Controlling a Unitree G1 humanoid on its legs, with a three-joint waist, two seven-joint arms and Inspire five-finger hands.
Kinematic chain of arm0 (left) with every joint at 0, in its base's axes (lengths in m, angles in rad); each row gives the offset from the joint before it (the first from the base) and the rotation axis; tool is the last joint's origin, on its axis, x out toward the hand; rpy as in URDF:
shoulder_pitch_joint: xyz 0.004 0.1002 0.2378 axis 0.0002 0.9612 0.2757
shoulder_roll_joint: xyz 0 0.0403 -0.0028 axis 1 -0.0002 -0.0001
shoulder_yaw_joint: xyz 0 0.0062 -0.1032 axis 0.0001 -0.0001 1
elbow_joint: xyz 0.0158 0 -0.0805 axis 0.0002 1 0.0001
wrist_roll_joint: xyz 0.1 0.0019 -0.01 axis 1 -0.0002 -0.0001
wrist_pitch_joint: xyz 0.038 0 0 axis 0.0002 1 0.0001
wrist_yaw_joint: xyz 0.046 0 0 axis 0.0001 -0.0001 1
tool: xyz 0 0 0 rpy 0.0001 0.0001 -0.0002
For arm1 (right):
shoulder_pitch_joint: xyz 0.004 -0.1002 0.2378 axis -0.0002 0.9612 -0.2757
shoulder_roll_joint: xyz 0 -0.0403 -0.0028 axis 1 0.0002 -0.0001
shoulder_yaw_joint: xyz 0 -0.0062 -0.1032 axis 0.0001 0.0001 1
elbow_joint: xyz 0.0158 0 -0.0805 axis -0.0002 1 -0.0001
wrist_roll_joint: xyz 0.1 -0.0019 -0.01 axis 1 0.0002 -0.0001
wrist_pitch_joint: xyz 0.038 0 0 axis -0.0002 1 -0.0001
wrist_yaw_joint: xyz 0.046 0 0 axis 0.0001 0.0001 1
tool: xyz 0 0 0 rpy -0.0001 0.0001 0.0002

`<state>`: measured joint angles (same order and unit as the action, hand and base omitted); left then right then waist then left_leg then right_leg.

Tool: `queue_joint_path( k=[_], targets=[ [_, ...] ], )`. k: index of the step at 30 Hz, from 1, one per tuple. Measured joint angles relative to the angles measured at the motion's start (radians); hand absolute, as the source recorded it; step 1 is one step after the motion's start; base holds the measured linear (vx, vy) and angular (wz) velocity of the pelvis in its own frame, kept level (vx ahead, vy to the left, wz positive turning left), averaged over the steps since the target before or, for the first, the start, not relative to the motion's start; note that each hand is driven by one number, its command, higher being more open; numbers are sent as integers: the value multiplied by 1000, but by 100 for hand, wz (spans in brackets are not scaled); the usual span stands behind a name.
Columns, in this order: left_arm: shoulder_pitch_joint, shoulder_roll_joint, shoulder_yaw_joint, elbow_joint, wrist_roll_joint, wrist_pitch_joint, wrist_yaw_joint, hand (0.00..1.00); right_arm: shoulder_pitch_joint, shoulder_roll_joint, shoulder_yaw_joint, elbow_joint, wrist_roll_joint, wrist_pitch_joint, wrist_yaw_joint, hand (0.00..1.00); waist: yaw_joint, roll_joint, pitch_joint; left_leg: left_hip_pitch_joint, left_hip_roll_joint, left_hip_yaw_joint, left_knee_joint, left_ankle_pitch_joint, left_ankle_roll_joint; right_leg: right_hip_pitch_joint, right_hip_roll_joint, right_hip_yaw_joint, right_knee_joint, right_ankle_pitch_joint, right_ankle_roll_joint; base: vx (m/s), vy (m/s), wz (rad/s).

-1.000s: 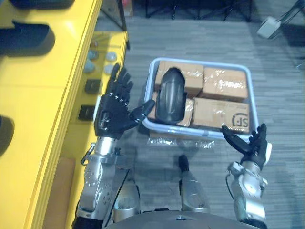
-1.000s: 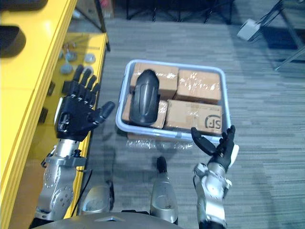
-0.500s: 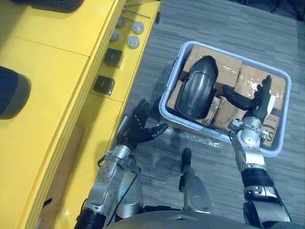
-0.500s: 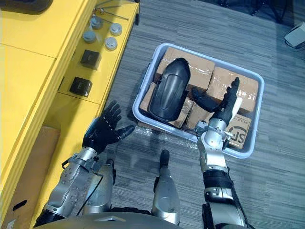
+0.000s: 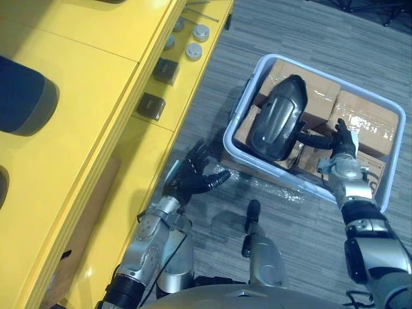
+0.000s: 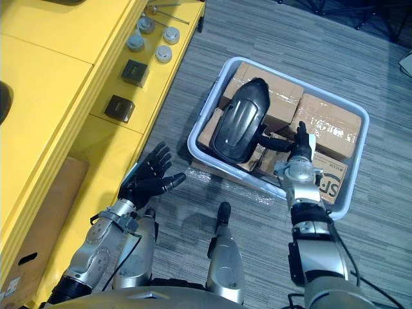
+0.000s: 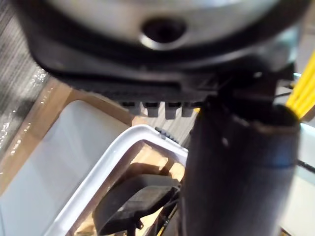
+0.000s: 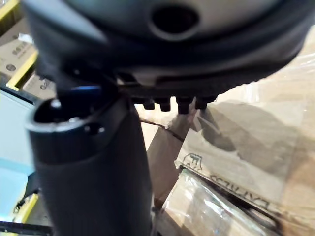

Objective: Walk over and take three plastic housings, then place them on the shelf

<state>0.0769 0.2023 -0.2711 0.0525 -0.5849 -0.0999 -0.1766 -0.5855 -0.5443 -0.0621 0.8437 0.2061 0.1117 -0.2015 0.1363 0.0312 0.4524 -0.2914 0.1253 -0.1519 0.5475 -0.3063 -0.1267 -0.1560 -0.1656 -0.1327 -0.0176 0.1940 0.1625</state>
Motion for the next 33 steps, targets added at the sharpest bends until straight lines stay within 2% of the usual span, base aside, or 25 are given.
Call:
queue_joint_path(
  k=[2, 3, 9, 14, 18, 23, 26, 30, 33],
  targets=[
    [-5, 1, 5, 6, -8, -1, 0, 100, -51, -28, 20, 83, -11, 0, 14, 100, 7, 3, 2, -9, -8, -19, -11, 14, -2, 0, -6, -20, 0, 0, 0, -28, -8, 30],
    [-14, 1, 6, 23, -11, -3, 0, 100, -84, -53, 36, 137, -36, -1, 30, 0, 16, 6, 3, -18, -11, -35, -15, 21, -5, -1, -7, -36, 0, 0, 0, -21, -11, 29],
    [-18, 5, 13, 82, -15, -6, 0, 100, -147, -136, 37, 251, -66, 12, 25, 0, 50, 11, 18, -46, -17, -65, -30, 45, -12, -14, -10, -73, 0, 1, -3, -31, -7, 18],
    [12, 5, 13, 84, -46, -13, -4, 100, -179, -183, 35, 301, -149, 41, 29, 0, 49, 24, 29, -46, -16, -76, -51, 68, -20, -17, -8, -84, 1, 5, -8, -10, -3, 5],
    [12, 3, 12, 73, -46, -13, -13, 100, -175, -181, 56, 302, -200, 76, 59, 0, 50, 27, 31, -37, -12, -76, -66, 79, -22, -13, -6, -86, 1, 6, -12, 0, 0, 0],
    [30, 4, 14, 52, -50, -19, -18, 100, -175, -135, 12, 278, -233, 77, 63, 0, 46, 24, 32, -12, -10, -77, -68, 80, -23, 15, -5, -92, 2, 2, -18, -12, 12, 1],
    [66, 11, 28, 10, -49, -32, -38, 100, -170, -117, 4, 272, -279, 99, 13, 0, 53, 5, 39, -4, -10, -77, -79, 88, -24, 21, -6, -95, 2, 1, -19, -27, 24, 5],
    [92, 15, 41, -5, -42, -32, -46, 100, -107, -63, -17, 213, -285, 98, -77, 0, 52, -9, 43, 25, -10, -77, -96, 92, -25, 45, -8, -97, 1, 1, -20, 14, 18, 2],
    [118, 29, 45, -66, -30, -33, -53, 100, -9, -10, -36, 70, -328, 95, -177, 0, 51, -29, 44, 55, -7, -73, -123, 100, -28, 62, -7, -96, -1, -1, -22, 48, 10, 0]
  ],
)
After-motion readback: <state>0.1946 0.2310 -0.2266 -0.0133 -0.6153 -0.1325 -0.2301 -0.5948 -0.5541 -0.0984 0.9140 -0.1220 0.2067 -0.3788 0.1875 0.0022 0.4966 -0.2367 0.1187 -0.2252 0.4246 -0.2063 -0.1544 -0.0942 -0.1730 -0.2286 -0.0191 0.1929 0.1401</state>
